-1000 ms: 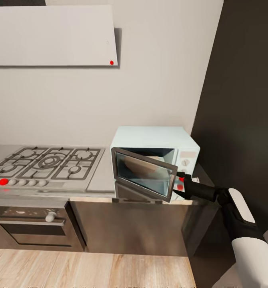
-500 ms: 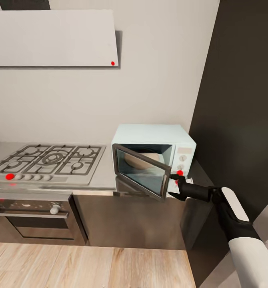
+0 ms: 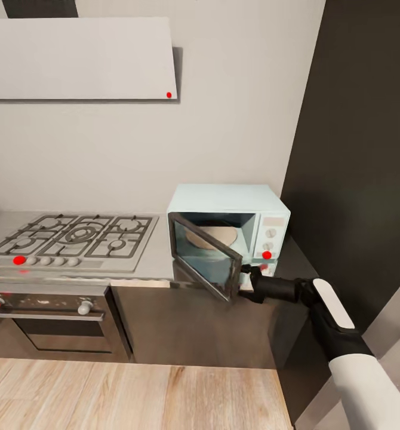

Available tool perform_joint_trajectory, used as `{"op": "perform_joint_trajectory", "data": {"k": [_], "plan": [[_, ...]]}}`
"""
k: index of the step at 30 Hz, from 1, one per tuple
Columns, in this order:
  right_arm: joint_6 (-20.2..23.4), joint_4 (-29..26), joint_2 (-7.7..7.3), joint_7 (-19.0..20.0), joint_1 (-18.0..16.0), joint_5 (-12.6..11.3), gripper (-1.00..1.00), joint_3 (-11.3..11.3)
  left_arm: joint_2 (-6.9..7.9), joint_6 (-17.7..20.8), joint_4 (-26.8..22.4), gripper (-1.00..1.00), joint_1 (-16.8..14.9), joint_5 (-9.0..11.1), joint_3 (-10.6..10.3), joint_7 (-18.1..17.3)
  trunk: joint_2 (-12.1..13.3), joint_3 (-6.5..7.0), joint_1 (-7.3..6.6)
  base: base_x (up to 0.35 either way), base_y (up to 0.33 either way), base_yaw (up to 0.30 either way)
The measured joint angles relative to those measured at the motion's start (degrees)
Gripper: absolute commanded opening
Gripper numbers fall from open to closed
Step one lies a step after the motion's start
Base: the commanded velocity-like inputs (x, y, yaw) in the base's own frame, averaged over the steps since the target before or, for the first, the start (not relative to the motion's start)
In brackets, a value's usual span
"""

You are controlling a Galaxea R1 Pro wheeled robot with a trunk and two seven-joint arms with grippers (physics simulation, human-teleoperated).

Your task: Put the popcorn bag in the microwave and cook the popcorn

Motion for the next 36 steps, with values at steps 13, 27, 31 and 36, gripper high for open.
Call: {"op": "perform_joint_trajectory", "data": {"k": [13, 27, 31, 36], "plan": [[0.1, -3.4, 2.86, -2.9, 0.0, 0.3, 1.0, 3.0, -0.04, 0.0, 0.0, 1.0, 0.0, 0.0, 0.0, 0.0, 0.0, 0.12, 0.0, 0.0, 0.0, 0.036], [0.1, -5.0, 4.83, -3.1, 0.0, 1.5, 1.0, 6.3, -0.11, 0.0, 0.0, 1.0, 0.0, 0.0, 0.0, 0.0, 0.0, 0.15, 0.0, -0.041, -0.038, 0.002], [0.1, -6.1, 7.67, -2.7, 0.0, 7.9, 1.0, 7.1, -0.13, 0.0, 0.0, 1.0, 0.0, 0.0, 0.0, 0.0, 0.0, 0.15, 0.0, 0.0, 0.0, 0.0], [0.1, -6.3, 11.12, -2.9, 0.0, 12.9, 1.0, 11.6, -0.13, 0.0, 0.0, 1.0, 0.0, -0.1, 0.0, 0.0, 0.0, 0.19, 0.0, 0.0, 0.0, 0.092]]}}
